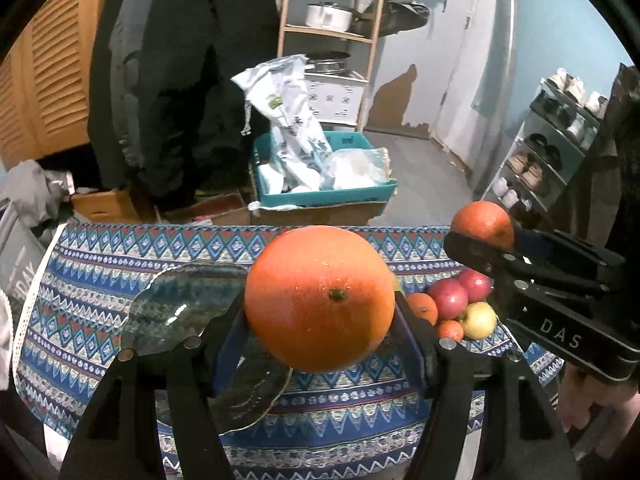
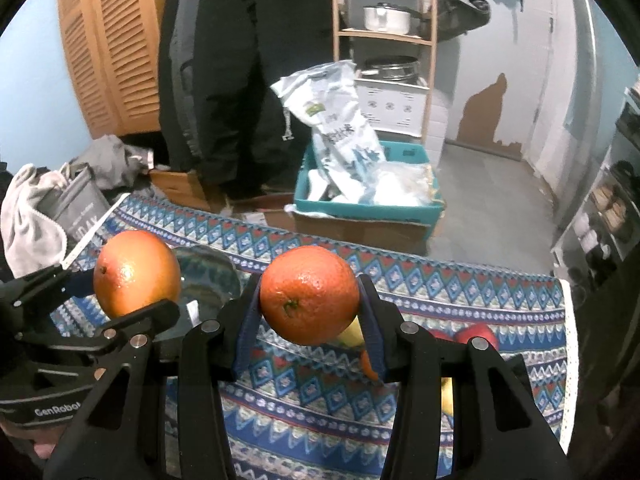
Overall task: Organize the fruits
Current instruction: 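Carry both held oranges toward the dark green glass bowl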
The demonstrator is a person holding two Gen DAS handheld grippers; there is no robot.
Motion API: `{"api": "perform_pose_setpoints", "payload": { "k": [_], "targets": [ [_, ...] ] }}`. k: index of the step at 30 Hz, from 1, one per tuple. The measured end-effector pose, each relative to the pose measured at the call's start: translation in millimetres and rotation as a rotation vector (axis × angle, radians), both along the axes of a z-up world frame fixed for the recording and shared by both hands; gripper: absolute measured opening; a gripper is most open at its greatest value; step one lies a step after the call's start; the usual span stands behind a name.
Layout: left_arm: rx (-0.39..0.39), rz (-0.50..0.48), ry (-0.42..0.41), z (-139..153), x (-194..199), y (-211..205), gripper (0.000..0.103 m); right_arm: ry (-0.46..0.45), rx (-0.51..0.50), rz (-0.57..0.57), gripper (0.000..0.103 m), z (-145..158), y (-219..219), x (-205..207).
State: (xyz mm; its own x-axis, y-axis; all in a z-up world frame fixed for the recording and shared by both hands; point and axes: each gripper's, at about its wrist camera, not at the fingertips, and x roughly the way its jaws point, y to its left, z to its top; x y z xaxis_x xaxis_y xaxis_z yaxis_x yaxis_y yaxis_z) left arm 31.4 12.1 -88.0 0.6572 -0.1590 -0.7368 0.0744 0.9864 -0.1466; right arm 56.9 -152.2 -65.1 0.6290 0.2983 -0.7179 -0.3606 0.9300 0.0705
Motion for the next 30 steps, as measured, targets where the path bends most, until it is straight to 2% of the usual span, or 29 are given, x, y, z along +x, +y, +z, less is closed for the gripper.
{"api": "perform_pose_setpoints", "payload": {
  "k": [18,30],
  "targets": [
    [-0.013,0.151,0.079,-36,6,78,0.068,0.100,-0.001,0.100,0.045,-34,84,33],
    [-0.013,0.221,0.167,-76,10,117,0.068,0.206,-0.024,0.166,0.045,-80,139,54]
  ]
}}
